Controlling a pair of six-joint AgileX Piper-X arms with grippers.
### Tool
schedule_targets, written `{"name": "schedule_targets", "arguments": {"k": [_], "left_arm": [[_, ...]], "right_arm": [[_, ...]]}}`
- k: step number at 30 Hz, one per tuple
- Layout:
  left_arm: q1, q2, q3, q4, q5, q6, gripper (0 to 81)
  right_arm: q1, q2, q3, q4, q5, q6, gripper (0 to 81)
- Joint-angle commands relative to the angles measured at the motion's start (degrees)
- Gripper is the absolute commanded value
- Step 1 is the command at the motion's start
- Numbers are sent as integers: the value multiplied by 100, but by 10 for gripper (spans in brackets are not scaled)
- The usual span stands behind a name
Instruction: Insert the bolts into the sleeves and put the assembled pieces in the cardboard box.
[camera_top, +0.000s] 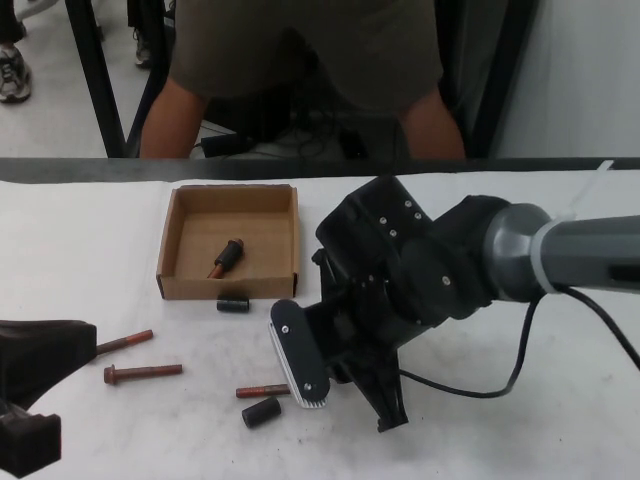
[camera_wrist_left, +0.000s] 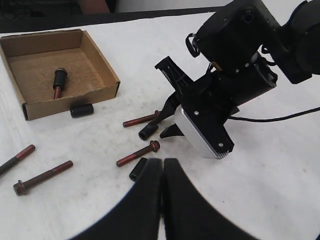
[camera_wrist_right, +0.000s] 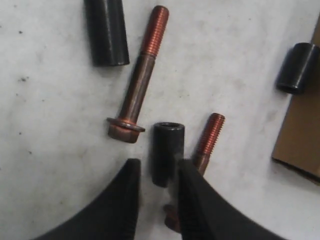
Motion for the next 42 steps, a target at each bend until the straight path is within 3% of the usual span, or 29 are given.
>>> {"name": "schedule_targets", "arguments": {"k": [1, 9, 42], "left_arm": [[6, -61, 5, -33, 26, 46, 8], [6, -61, 5, -33, 26, 46, 8], [6, -61, 5, -33, 26, 134, 8]], "right_arm": [[-32, 176, -50, -144, 161, -226, 249], [-32, 305, -56, -691, 579, -329, 249], [184, 569, -217, 305, 299, -463, 249]]}}
